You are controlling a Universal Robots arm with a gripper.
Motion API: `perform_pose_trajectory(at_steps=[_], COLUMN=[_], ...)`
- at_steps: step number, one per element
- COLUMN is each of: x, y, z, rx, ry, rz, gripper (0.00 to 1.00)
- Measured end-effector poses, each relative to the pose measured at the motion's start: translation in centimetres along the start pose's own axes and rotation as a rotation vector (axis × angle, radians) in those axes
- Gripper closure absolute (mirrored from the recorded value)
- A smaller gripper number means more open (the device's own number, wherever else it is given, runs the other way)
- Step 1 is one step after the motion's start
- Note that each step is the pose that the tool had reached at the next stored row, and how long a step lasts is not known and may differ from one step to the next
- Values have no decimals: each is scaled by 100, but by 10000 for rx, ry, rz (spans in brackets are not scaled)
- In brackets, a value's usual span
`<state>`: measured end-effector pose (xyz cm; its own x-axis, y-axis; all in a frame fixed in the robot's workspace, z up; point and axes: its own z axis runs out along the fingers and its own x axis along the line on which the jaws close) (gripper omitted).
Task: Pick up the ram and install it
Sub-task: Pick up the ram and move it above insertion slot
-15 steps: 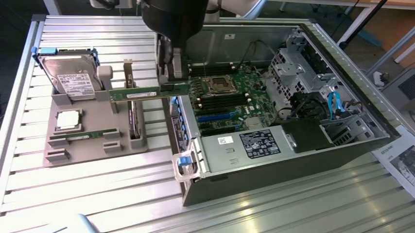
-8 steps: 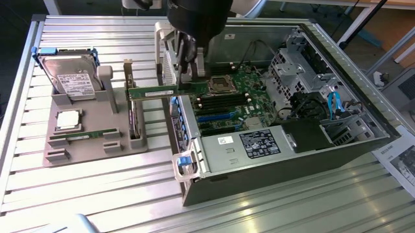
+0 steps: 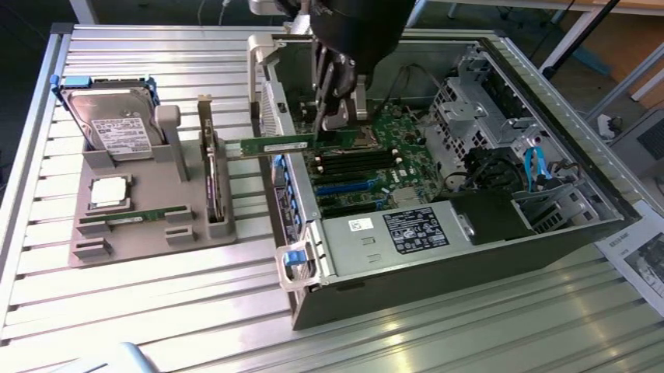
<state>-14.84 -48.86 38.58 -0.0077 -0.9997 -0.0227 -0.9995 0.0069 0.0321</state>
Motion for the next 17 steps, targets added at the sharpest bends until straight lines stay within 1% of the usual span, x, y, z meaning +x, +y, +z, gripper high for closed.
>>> perform_pose_trajectory(at_steps=[3,5,9,11,12,17], x=[0,1,1,1,1,2], y=[-184,-335,-525,-602,-664,-855], z=[-6,-11,-17,-19,-22,-28], rx=[-3,-6,-9,-11,-12,-16], ry=[-2,-3,-5,-7,-7,-8], rz=[0,1,0,2,1,0], gripper=[88,88,88,88,88,88])
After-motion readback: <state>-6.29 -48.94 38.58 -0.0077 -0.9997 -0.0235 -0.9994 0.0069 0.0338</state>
